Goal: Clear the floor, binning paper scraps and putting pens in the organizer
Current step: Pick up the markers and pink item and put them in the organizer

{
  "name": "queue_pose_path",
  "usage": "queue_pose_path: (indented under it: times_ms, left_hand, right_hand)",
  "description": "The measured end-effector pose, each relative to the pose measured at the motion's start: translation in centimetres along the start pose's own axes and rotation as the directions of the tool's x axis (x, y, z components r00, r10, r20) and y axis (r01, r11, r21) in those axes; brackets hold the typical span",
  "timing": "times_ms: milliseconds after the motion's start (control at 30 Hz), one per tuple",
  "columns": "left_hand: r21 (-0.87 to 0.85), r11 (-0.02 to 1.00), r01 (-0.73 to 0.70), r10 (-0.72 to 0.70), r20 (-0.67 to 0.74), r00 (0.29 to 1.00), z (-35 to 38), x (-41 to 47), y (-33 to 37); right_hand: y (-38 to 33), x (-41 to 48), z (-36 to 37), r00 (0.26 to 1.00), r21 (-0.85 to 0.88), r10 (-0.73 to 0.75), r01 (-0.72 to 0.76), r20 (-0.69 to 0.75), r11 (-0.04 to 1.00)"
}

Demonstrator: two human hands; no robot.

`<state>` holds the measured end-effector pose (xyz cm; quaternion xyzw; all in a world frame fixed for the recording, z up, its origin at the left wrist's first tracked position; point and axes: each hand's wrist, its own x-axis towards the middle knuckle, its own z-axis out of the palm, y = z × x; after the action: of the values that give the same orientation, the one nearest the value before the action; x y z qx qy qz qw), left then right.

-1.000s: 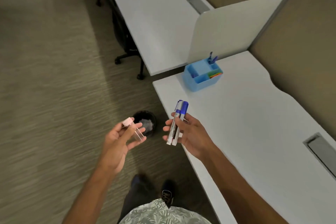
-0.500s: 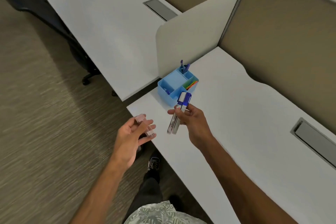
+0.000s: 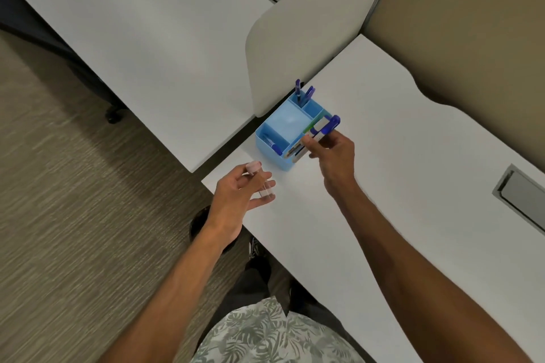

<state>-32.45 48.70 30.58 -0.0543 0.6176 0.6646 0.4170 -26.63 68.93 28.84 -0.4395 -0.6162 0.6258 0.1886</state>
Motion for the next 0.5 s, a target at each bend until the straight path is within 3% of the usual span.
queue_pose_path:
  times_ms: [267, 500]
  left_hand:
    - [0.018, 0.997, 0.077, -0.077, -0.019, 0.997, 0.0, 2.4, -0.7]
    - [-0.002, 0.993, 0.121, -0.121, -0.088, 0.989, 0.3, 2.6, -2.3]
  right_hand:
    - [2.7, 5.0, 2.8, 1.0, -0.176, -0.003, 0.0, -0.014, 0.984]
    - [4.7, 7.0, 3.5, 0.975, -0.345, -0.152, 0.2, 0.162, 0.917]
